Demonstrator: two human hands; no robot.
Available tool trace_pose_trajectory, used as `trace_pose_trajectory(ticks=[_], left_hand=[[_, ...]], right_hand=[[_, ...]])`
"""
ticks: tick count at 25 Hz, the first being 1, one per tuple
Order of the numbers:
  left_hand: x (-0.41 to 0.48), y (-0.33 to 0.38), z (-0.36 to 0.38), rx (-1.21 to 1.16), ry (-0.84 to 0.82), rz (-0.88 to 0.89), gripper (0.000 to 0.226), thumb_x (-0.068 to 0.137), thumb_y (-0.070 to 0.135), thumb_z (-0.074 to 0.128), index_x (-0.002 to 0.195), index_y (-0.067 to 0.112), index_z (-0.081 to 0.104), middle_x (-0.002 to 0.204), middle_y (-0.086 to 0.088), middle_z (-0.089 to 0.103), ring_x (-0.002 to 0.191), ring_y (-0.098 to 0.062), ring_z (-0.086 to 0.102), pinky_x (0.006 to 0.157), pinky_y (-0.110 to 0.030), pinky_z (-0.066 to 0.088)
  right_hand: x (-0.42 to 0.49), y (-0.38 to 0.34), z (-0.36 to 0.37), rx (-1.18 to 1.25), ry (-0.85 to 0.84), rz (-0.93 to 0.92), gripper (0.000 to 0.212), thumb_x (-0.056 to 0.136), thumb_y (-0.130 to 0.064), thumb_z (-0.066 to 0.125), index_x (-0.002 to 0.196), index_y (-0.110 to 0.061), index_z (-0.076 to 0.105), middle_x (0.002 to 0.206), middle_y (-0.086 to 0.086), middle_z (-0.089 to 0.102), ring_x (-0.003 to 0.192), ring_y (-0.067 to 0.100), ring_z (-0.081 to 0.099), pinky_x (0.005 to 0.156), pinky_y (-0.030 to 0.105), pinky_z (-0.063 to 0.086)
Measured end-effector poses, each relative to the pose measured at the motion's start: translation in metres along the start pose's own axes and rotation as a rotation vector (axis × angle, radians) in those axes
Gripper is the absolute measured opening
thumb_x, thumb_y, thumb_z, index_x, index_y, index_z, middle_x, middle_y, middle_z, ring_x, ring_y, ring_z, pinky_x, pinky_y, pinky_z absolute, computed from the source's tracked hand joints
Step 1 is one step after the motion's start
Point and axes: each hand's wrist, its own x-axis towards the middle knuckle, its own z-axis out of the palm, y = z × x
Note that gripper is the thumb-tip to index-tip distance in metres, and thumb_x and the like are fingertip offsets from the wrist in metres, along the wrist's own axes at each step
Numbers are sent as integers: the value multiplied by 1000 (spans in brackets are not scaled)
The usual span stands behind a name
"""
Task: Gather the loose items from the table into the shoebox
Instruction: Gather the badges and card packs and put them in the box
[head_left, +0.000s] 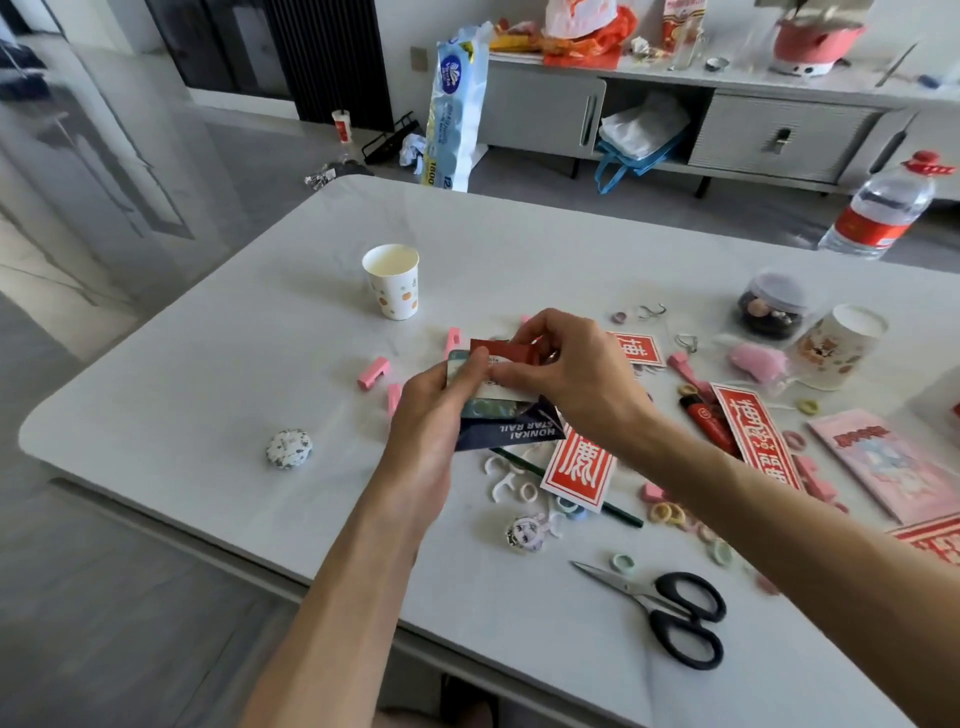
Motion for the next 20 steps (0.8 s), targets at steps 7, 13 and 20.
trace_pose_trajectory(ticks=[7, 13, 20], left_hand=[[-27, 19, 70, -47, -154, -80, 39, 81, 34, 71, 107, 5, 72, 103, -18, 74, 93, -34, 73, 82, -40, 59], [-70, 34, 152, -89, -343, -226, 41, 79, 29, 78, 110, 3, 72, 110, -19, 73, 99, -32, 72, 76, -38, 59], [-101, 26, 262, 37, -465, -239, 36, 79, 30, 75, 105, 6, 70, 102, -10, 76, 92, -21, 74, 72, -30, 57]], right_hand=[[-51, -4, -93, 81, 149, 24, 20, 99, -28, 52, 109, -19, 66, 87, -11, 67, 73, -4, 63, 56, 13, 47], [-120, -12, -186, 625, 44, 449, 24, 98, -17, 54, 120, -12, 59, 107, 17, 71, 98, 31, 69, 82, 38, 58], [-186, 3, -278, 361, 191, 457, 1, 91, -16, 64, 91, -17, 63, 88, 8, 73, 72, 18, 72, 58, 26, 60]])
